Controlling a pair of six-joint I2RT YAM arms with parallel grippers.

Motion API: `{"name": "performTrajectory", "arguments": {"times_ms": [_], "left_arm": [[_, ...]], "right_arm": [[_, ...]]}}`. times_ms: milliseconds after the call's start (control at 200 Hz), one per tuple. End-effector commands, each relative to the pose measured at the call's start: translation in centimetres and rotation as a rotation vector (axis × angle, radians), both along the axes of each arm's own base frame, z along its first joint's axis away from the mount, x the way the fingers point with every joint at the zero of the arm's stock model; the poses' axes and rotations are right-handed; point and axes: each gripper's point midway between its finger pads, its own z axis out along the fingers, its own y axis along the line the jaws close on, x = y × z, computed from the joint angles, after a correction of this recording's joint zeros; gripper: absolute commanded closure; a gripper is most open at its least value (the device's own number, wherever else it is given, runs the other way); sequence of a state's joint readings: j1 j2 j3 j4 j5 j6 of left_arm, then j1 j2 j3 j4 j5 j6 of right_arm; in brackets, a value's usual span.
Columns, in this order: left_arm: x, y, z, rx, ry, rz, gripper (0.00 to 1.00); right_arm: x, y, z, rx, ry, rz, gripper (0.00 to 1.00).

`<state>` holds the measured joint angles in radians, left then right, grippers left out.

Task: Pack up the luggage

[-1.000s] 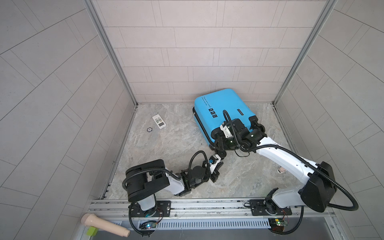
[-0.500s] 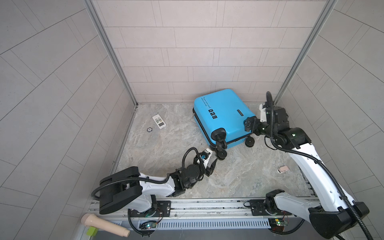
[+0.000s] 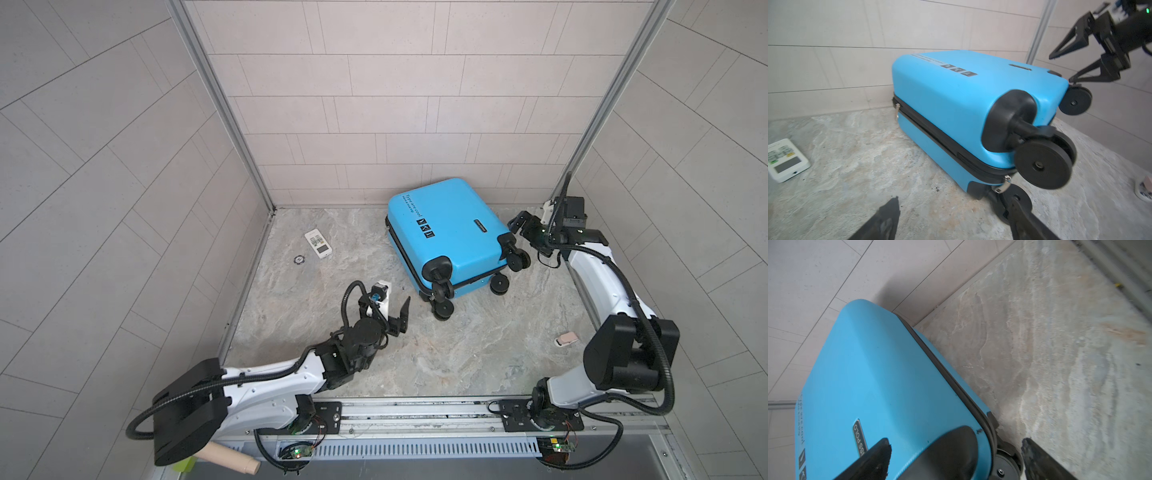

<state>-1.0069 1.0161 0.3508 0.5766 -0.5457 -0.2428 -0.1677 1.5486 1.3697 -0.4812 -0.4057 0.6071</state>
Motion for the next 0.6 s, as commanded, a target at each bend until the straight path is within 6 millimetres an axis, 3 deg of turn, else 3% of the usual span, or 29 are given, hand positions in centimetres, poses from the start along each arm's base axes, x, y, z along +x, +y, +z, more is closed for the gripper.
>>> {"name": "performTrajectory", "arguments": {"times_ms": [0,115,200,380,590], "left_arm": [[1.0,3.7,-1.1,-0.079,0.091,0.115,0.14],[2.9,6.6,-0.3,-0.210,0.129,0.178,0.14],[4.3,8.0,0.2,-0.262,0.147,0.217,0.14],[8.0,8.0,0.3,-0.263,0.203,0.198,0.14],[14.1,7.9,-1.5,-0.251,0.282,0.216,0.14]], "right_arm": [[1.9,1.5,2.4,0.065,-0.086,0.084,0.00],[2.8,2.4,0.9,0.099,-0.058,0.137,0.01],[2.8,4.3,-0.1,0.122,-0.045,0.210,0.02],[0.7,9.9,-1.9,0.123,-0.013,0.370,0.04],[-2.8,13.0,-3.1,0.133,-0.008,0.398,0.05]]}}
